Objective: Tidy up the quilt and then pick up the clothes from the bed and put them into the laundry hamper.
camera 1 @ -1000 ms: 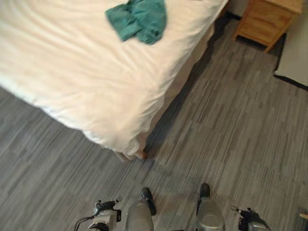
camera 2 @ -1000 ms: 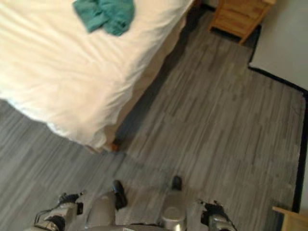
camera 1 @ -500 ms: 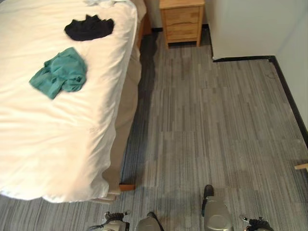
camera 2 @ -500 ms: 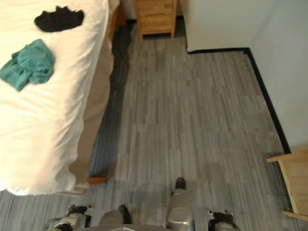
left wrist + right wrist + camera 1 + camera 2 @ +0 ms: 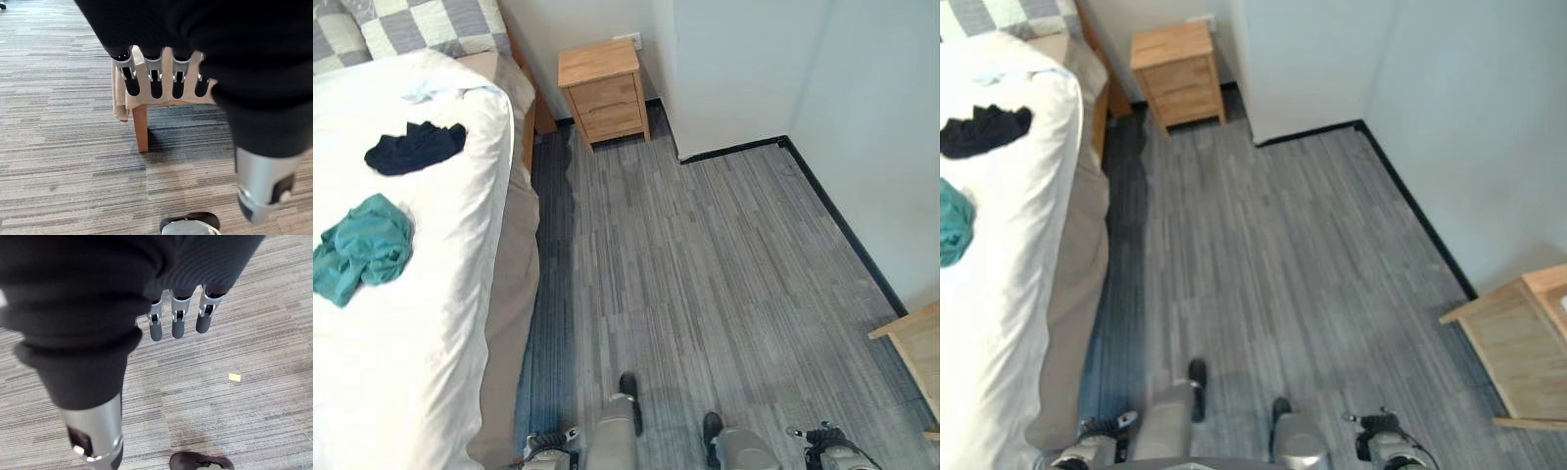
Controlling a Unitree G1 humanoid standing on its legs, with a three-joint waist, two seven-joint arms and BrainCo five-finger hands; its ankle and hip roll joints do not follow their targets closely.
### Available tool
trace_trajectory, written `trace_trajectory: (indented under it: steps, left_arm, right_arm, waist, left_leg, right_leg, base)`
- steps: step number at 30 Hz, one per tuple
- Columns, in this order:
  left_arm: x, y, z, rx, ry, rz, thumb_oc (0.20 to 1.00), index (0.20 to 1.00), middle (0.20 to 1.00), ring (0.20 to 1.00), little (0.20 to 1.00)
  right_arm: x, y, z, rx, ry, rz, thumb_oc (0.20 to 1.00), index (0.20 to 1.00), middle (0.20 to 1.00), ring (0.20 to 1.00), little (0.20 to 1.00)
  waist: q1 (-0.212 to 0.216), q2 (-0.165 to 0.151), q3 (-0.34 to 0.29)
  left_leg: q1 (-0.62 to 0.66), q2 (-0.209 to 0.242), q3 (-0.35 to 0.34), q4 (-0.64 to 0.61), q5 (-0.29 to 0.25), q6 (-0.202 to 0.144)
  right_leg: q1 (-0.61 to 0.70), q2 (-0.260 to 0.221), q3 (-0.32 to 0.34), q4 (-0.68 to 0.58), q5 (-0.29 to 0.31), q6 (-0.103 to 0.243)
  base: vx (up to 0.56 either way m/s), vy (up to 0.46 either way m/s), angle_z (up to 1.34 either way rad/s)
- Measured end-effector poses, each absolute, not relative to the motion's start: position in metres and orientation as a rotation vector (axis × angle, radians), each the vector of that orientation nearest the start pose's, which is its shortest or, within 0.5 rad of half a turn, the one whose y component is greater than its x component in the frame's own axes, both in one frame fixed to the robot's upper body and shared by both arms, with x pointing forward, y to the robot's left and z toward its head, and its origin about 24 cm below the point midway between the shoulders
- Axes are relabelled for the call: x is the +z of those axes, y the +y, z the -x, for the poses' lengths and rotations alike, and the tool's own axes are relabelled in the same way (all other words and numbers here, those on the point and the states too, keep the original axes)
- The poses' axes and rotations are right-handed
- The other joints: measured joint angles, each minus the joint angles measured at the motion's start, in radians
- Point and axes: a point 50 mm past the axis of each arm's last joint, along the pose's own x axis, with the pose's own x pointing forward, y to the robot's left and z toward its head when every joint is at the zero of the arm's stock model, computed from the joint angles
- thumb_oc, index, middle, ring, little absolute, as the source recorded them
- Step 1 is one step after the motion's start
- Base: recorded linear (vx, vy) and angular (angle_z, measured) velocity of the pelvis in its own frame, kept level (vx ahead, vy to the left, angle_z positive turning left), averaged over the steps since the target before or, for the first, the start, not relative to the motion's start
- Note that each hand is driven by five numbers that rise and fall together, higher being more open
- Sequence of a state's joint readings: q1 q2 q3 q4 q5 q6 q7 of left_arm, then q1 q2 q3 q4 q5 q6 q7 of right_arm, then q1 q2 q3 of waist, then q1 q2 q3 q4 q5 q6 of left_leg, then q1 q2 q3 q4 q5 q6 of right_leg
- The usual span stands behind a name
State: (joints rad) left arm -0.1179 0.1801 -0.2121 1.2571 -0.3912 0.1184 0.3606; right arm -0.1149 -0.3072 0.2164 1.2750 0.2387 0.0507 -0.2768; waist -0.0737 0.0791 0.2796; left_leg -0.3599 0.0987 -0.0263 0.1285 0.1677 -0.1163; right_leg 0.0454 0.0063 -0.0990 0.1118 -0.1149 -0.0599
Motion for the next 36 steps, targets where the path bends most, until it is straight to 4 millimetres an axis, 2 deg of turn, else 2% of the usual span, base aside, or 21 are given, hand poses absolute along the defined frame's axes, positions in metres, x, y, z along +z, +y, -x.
trace_trajectory:
  steps: [1, 2, 4, 6, 7, 8, 9, 11, 12, 14, 16, 20, 21, 24, 27, 28, 29, 30, 31, 33, 36]
  left_arm:
    - [-0.16, 0.219, -0.108, 0.542, 1.31, -0.117, 1.0, 1.0, 1.0, 1.0, 1.0]
    - [-0.162, 0.221, -0.099, 0.595, 1.363, -0.072, 1.0, 1.0, 1.0, 1.0, 1.0]
    - [-0.166, 0.224, -0.073, 0.596, 1.461, -0.111, 1.0, 1.0, 1.0, 1.0, 1.0]
    - [-0.169, 0.228, -0.05, 0.53, 1.516, -0.243, 1.0, 1.0, 1.0, 1.0, 1.0]
    - [-0.17, 0.228, -0.037, 0.479, 1.544, -0.32, 1.0, 1.0, 1.0, 1.0, 1.0]
    - [-0.169, 0.23, -0.04, 0.456, 1.522, -0.357, 1.0, 1.0, 1.0, 1.0, 1.0]
    - [-0.167, 0.23, -0.055, 0.419, 1.463, -0.404, 1.0, 1.0, 1.0, 1.0, 1.0]
    - [-0.163, 0.239, -0.073, 0.429, 1.401, -0.418, 1.0, 1.0, 1.0, 1.0, 1.0]
    - [-0.16, 0.242, -0.081, 0.434, 1.373, -0.421, 1.0, 1.0, 1.0, 1.0, 1.0]
    - [-0.156, 0.25, -0.093, 0.442, 1.325, -0.427, 1.0, 1.0, 1.0, 1.0, 1.0]
    - [-0.151, 0.256, -0.108, 0.43, 1.259, -0.436, 1.0, 1.0, 1.0, 1.0, 1.0]
    - [-0.148, 0.259, -0.117, 0.412, 1.227, -0.481, 1.0, 1.0, 1.0, 1.0, 1.0]
    - [-0.149, 0.256, -0.117, 0.398, 1.232, -0.488, 1.0, 1.0, 1.0, 1.0, 1.0]
    - [-0.155, 0.231, -0.116, 0.357, 1.231, -0.454, 1.0, 1.0, 1.0, 1.0, 1.0]
    - [-0.16, 0.215, -0.11, 0.327, 1.249, -0.448, 1.0, 1.0, 1.0, 1.0, 1.0]
    - [-0.159, 0.214, -0.116, 0.326, 1.225, -0.44, 1.0, 1.0, 1.0, 1.0, 1.0]
    - [-0.158, 0.212, -0.116, 0.343, 1.206, -0.427, 1.0, 1.0, 1.0, 1.0, 1.0]
    - [-0.158, 0.211, -0.117, 0.363, 1.199, -0.426, 1.0, 1.0, 1.0, 1.0, 1.0]
    - [-0.157, 0.211, -0.12, 0.383, 1.181, -0.422, 1.0, 1.0, 1.0, 1.0, 1.0]
    - [-0.152, 0.211, -0.131, 0.419, 1.133, -0.383, 1.0, 1.0, 1.0, 1.0, 1.0]
    - [-0.156, 0.212, -0.122, 0.475, 1.183, -0.276, 1.0, 1.0, 1.0, 1.0, 1.0]
  right_arm:
    - [-0.147, -0.264, -0.117, -0.381, 1.2, 0.375, 1.0, 1.0, 1.0, 1.0, 1.0]
    - [-0.145, -0.262, -0.124, -0.392, 1.182, 0.352, 1.0, 1.0, 1.0, 1.0, 1.0]
    - [-0.145, -0.263, -0.125, -0.435, 1.176, 0.308, 1.0, 1.0, 1.0, 1.0, 1.0]
    - [-0.146, -0.267, -0.115, -0.493, 1.193, 0.269, 1.0, 1.0, 1.0, 1.0, 1.0]
    - [-0.15, -0.269, -0.098, -0.54, 1.242, 0.241, 1.0, 1.0, 1.0, 1.0, 1.0]
    - [-0.153, -0.266, -0.093, -0.547, 1.259, 0.22, 1.0, 1.0, 1.0, 1.0, 1.0]
    - [-0.153, -0.263, -0.094, -0.586, 1.251, 0.162, 1.0, 1.0, 1.0, 1.0, 1.0]
    - [-0.157, -0.249, -0.095, -0.566, 1.249, 0.133, 1.0, 1.0, 1.0, 1.0, 1.0]
    - [-0.158, -0.246, -0.094, -0.572, 1.249, 0.136, 1.0, 1.0, 1.0, 1.0, 1.0]
    - [-0.155, -0.254, -0.097, -0.557, 1.235, 0.182, 1.0, 1.0, 1.0, 1.0, 1.0]
    - [-0.152, -0.254, -0.106, -0.505, 1.194, 0.227, 1.0, 1.0, 1.0, 1.0, 1.0]
    - [-0.148, -0.238, -0.131, -0.395, 1.115, 0.279, 1.0, 1.0, 1.0, 1.0, 1.0]
    - [-0.148, -0.234, -0.135, -0.393, 1.111, 0.264, 1.0, 1.0, 1.0, 1.0, 1.0]
    - [-0.153, -0.232, -0.123, -0.426, 1.171, 0.211, 1.0, 1.0, 1.0, 1.0, 1.0]
    - [-0.158, -0.237, -0.105, -0.416, 1.231, 0.225, 1.0, 1.0, 1.0, 1.0, 1.0]
    - [-0.159, -0.237, -0.102, -0.414, 1.243, 0.222, 1.0, 1.0, 1.0, 1.0, 1.0]
    - [-0.157, -0.24, -0.105, -0.418, 1.236, 0.228, 1.0, 1.0, 1.0, 1.0, 1.0]
    - [-0.156, -0.242, -0.108, -0.407, 1.22, 0.252, 1.0, 1.0, 1.0, 1.0, 1.0]
    - [-0.152, -0.246, -0.117, -0.373, 1.184, 0.311, 1.0, 1.0, 1.0, 1.0, 1.0]
    - [-0.144, -0.249, -0.139, -0.367, 1.111, 0.32, 1.0, 1.0, 1.0, 1.0, 1.0]
    - [-0.136, -0.255, -0.156, -0.356, 1.057, 0.313, 1.0, 1.0, 1.0, 1.0, 1.0]
  waist:
    - [0.007, 0.0, 0.0]
    - [0.035, -0.009, 0.011]
    - [0.076, -0.013, 0.009]
    - [0.08, -0.023, 0.006]
    - [0.09, -0.031, -0.032]
    - [0.1, -0.063, -0.035]
    - [0.09, -0.069, -0.033]
    - [0.076, -0.046, -0.034]
    - [0.073, -0.025, -0.035]
    - [0.053, 0.008, -0.04]
    - [0.039, 0.014, -0.039]
    - [0.005, -0.075, -0.014]
    - [-0.01, -0.097, 0.002]
    - [-0.033, -0.104, 0.019]
    - [-0.081, -0.057, 0.005]
    - [-0.077, -0.054, 0.006]
    - [-0.057, -0.043, 0.003]
    - [-0.059, -0.038, 0.003]
    - [-0.059, -0.036, 0.002]
    - [-0.04, -0.031, 0.003]
    - [0.005, -0.036, 0.014]
  left_leg:
    - [0.065, -0.012, -0.064, -0.219, -0.016, -0.014]
    - [0.07, -0.022, -0.093, -0.226, -0.042, -0.012]
    - [0.081, -0.008, 0.023, -0.203, -0.053, 0.024]
    - [0.062, -0.024, 0.044, -0.018, -0.078, 0.076]
    - [0.065, -0.057, 0.065, 0.087, -0.084, 0.115]
    - [0.073, -0.107, 0.109, 0.124, -0.105, 0.15]
    - [0.071, -0.14, 0.109, 0.151, -0.152, 0.194]
    - [0.146, -0.161, 0.123, 0.096, -0.15, 0.213]
    - [0.191, -0.161, 0.129, 0.077, -0.164, 0.222]
    - [0.254, -0.161, 0.159, 0.034, -0.187, 0.221]
    - [0.318, -0.158, 0.161, -0.022, -0.217, 0.185]
    - [0.382, -0.199, 0.181, -0.062, -0.276, 0.196]
    - [0.406, -0.21, 0.181, -0.056, -0.277, 0.213]
    - [0.499, -0.207, 0.169, -0.057, -0.358, 0.214]
    - [0.551, -0.153, 0.068, 0.002, -0.416, 0.165]
    - [0.522, -0.159, 0.064, 0.092, -0.409, 0.153]
    - [0.466, -0.137, 0.079, 0.249, -0.365, 0.089]
    - [0.412, -0.124, 0.078, 0.381, -0.338, 0.066]
    - [0.321, -0.106, 0.078, 0.559, -0.28, 0.061]
    - [0.204, -0.092, 0.063, 0.656, -0.277, 0.06]
    - [0.138, -0.088, 0.039, 0.395, -0.26, 0.058]
  right_leg:
    - [0.051, 0.004, 0.005, -0.039, -0.008, 0.007]
    - [0.055, 0.001, 0.03, -0.012, -0.035, 0.012]
    - [0.111, -0.018, 0.038, -0.023, -0.054, 0.025]
    - [0.173, -0.05, 0.018, 0.004, -0.134, 0.04]
    - [0.187, -0.107, 0.014, 0.073, -0.215, 0.053]
    - [0.161, -0.148, 0.016, 0.192, -0.235, 0.08]
    - [-0.014, -0.218, -0.004, 0.544, -0.177, 0.095]
    - [-0.245, -0.302, 0.026, 0.934, -0.001, 0.052]
    - [-0.3, -0.311, 0.049, 0.946, -0.005, 0.056]
    - [-0.361, -0.319, 0.085, 0.838, 0.0, 0.065]
    - [-0.381, -0.265, 0.087, 0.518, 0.012, 0.087]
    - [-0.383, -0.165, 0.094, -0.073, 0.103, 0.203]
    - [-0.371, -0.156, 0.073, -0.141, 0.128, 0.198]
    - [-0.376, -0.121, 0.029, -0.035, 0.17, 0.139]
    - [-0.336, -0.059, 0.093, 0.079, 0.216, 0.109]
    - [-0.328, -0.062, 0.087, 0.101, 0.212, 0.076]
    - [-0.287, -0.062, 0.076, 0.096, 0.197, 0.042]
    - [-0.258, -0.067, 0.066, 0.079, 0.191, 0.031]
    - [-0.212, -0.067, 0.049, 0.05, 0.177, 0.01]
    - [-0.162, -0.066, 0.05, 0.019, 0.138, -0.021]
    - [-0.061, -0.055, 0.04, -0.061, 0.131, -0.01]
  base:
    - [0.55, 0.209, 0.04]
    - [0.55, 0.234, -0.35]
    - [0.74, 0.395, -0.45]
    - [0.63, 0.421, 0.12]
    - [0.41, 0.343, 0.03]
    - [0.57, 0.53, 0.07]
    - [0.39, 0.363, 0.1]
    - [0.46, 0.284, 0.04]
    - [0.45, 0.087, -0.16]
    - [0.36, -0.081, -0.13]
    - [0.4, -0.217, -0.23]
    - [0.52, -0.179, -0.21]
    - [0.55, -0.133, 0.08]
    - [0.61, -0.171, 0.18]
    - [0.41, -0.148, 0.67]
    - [0.35, -0.201, 0.77]
    - [0.29, -0.176, 0.26]
    - [0.39, -0.134, 0.16]
    - [0.33, -0.062, 0.28]
    - [0.34, -0.007, 0.25]
    - [0.45, 0.062, -0.04]
